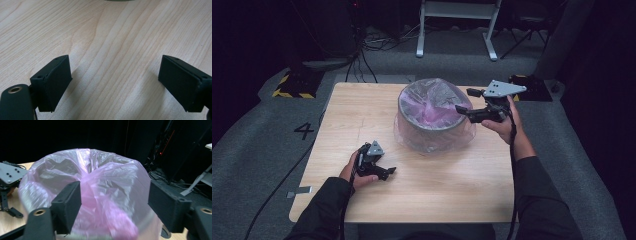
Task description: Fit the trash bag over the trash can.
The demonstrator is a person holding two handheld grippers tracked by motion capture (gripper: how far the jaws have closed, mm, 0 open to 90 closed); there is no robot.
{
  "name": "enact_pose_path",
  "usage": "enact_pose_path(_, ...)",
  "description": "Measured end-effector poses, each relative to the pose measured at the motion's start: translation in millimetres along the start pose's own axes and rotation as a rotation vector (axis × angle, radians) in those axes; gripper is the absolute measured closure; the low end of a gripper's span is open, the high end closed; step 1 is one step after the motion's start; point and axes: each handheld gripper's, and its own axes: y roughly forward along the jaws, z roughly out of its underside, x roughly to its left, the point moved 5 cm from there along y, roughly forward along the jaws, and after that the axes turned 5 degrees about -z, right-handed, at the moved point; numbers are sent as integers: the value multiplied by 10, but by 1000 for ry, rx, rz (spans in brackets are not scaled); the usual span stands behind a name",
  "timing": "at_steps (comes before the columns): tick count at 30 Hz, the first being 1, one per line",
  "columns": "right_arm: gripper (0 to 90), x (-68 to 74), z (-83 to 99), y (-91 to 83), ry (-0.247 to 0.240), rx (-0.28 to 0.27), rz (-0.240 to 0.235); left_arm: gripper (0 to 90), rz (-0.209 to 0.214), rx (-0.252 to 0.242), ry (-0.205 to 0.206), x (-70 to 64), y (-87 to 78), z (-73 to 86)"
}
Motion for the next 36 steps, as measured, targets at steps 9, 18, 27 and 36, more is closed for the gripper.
enact_pose_path(9, 354, 39, -112, 252, 13, 19, -62, 112, 2, 3, 1, 1, -3, 1)
enact_pose_path(18, 359, 58, -104, 503, 5, 137, -103, 112, 3, 3, 1, 0, -3, 1)
enact_pose_path(27, 299, 68, -1, 784, -5, 325, -101, 112, 2, 3, 3, 2, -3, 1)
enact_pose_path(36, 267, 33, 65, 893, 19, 424, -126, 112, 2, 2, 3, 2, -3, 1)
